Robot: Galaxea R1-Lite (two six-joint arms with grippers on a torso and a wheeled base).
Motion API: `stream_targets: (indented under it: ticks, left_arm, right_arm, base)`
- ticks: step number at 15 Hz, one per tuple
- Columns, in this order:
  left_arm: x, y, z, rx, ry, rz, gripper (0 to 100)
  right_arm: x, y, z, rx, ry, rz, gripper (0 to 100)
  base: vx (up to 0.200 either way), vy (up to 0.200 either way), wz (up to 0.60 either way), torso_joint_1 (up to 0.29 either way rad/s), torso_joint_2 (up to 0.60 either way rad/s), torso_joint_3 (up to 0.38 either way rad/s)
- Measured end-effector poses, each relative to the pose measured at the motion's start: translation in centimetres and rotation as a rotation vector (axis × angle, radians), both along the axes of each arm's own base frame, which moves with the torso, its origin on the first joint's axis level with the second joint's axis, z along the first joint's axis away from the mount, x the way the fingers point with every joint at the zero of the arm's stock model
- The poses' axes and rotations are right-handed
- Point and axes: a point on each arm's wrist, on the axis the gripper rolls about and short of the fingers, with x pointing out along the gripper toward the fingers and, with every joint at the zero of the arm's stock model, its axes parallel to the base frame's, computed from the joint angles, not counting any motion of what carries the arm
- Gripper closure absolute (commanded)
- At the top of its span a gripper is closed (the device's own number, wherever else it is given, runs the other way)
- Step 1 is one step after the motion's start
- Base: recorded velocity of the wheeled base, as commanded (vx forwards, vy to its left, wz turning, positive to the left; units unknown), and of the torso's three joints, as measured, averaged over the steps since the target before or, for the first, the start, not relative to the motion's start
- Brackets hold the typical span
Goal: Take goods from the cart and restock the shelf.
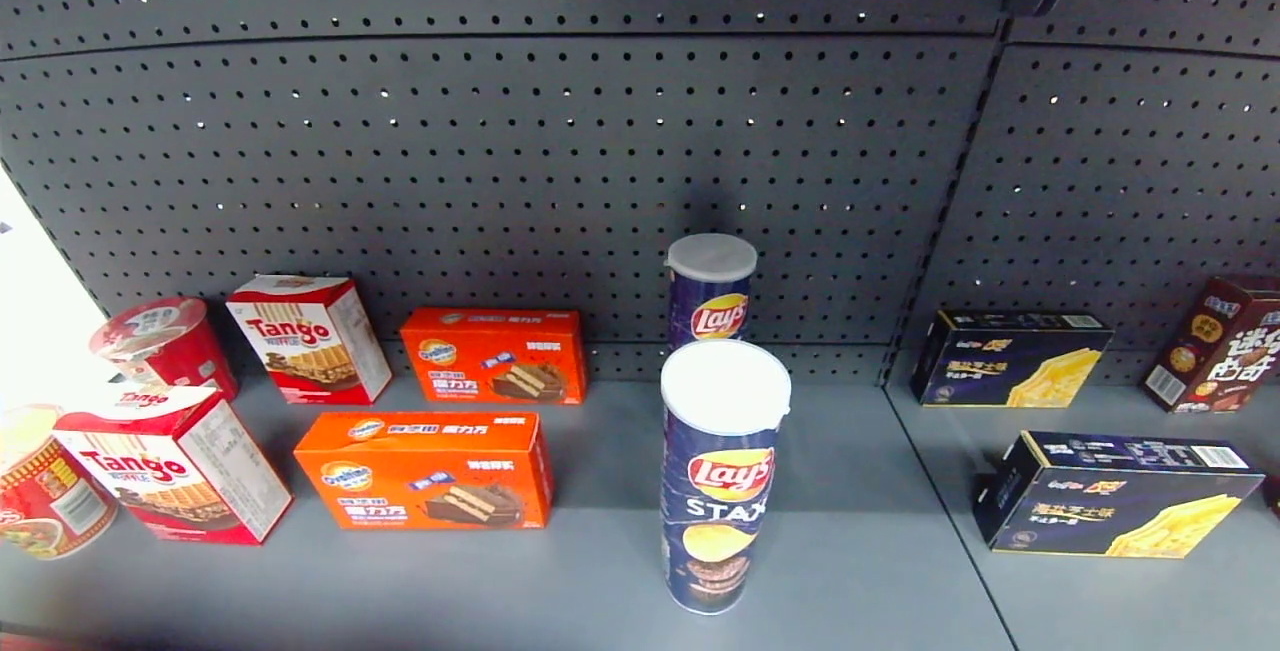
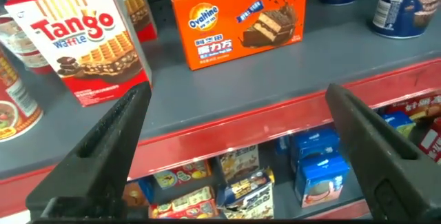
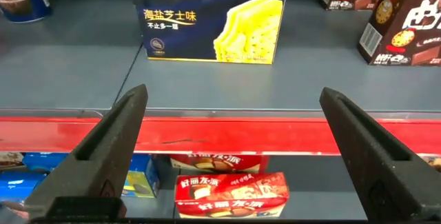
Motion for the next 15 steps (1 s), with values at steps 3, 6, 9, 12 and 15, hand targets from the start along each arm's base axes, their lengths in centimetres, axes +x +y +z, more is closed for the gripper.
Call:
stream_targets:
  ticks: [3, 6, 9, 12, 15]
  left_arm:
    - [0.0, 0.0, 0.0, 0.001, -0.001, 0.0, 0]
    - [0.0, 0.0, -0.01, -0.005, 0.002, 0.0, 0]
    - [0.0, 0.0, 0.0, -0.005, 0.001, 0.0, 0]
    - [0.0, 0.0, 0.0, -0.006, 0.002, 0.0, 0]
    - [0.0, 0.0, 0.0, -0.006, 0.002, -0.002, 0]
  right_arm:
    - [0.0, 0.0, 0.0, 0.0, 0.0, 0.0, 0]
    - [0.0, 0.0, 0.0, 0.0, 0.0, -0.001, 0]
    - [0.0, 0.0, 0.0, 0.0, 0.0, 0.0, 0]
    - [0.0, 0.0, 0.0, 0.0, 0.0, -0.001, 0]
    - [0.0, 0.0, 0.0, 0.001, 0.0, -0.001, 0]
  base:
    - [-0.067, 0.0, 0.0, -0.001, 0.0, -0.001]
    - [0.0, 0.0, 0.0, 0.0, 0.0, 0.0]
    - [0.0, 0.0, 0.0, 0.0, 0.0, 0.0]
    - [0.0, 0.0, 0.0, 0.0, 0.0, 0.0]
    - [0.0, 0.0, 0.0, 0.0, 0.0, 0.0]
